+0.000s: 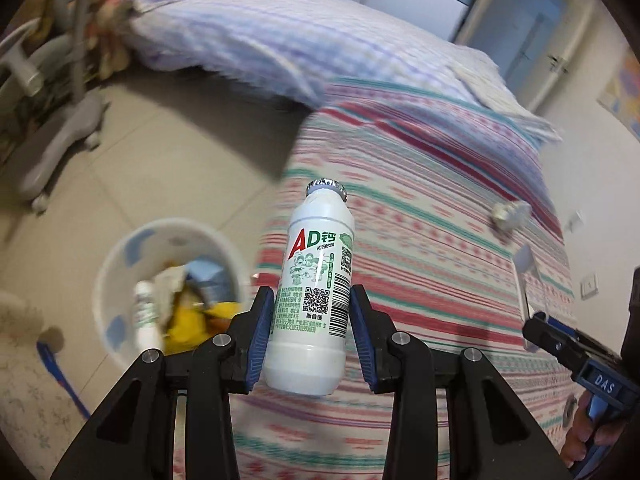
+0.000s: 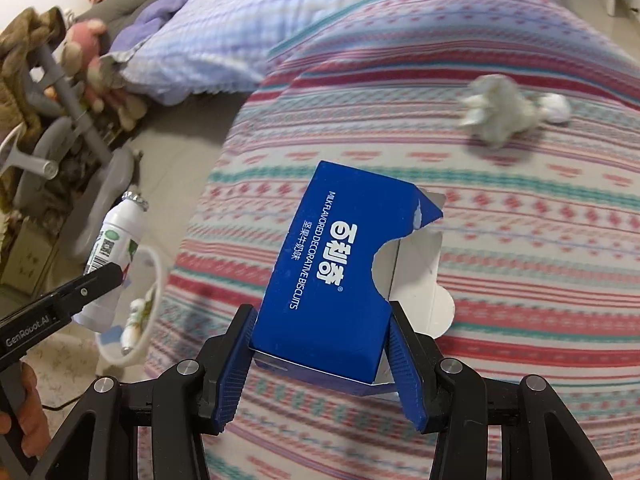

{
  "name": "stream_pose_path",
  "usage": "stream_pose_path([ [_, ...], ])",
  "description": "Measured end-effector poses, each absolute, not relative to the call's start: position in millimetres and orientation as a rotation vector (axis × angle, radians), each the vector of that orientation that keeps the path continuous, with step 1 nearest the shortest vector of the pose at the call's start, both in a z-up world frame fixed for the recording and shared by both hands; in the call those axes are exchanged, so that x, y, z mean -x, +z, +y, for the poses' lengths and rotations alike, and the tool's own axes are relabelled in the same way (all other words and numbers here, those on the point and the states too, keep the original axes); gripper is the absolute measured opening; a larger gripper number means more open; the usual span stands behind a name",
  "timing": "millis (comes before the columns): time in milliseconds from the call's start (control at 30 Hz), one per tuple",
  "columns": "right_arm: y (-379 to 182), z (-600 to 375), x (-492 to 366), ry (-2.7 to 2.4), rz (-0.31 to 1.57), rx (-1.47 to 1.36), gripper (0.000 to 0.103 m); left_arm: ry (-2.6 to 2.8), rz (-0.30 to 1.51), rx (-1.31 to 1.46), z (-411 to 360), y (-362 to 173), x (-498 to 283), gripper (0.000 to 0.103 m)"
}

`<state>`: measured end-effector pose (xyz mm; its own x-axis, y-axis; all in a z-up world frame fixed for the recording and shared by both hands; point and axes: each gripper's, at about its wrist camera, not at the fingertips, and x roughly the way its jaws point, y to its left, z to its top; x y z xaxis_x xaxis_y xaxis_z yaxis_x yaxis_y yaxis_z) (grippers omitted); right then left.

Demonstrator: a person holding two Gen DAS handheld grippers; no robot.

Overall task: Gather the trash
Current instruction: 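Carry the bottle and blue box to the wastebasket and release both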

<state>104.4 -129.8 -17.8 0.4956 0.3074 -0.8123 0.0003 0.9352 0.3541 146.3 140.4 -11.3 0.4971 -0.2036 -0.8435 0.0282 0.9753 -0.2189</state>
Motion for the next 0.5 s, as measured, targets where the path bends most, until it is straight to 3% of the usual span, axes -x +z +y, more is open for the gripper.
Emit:
stream_pose_path([
  [500, -43.1, -30.7, -130.3, 0.302, 1.104, -0.221, 0.055, 0.034, 1.096, 0.252, 244.7, -58.8, -164.7, 0.041],
])
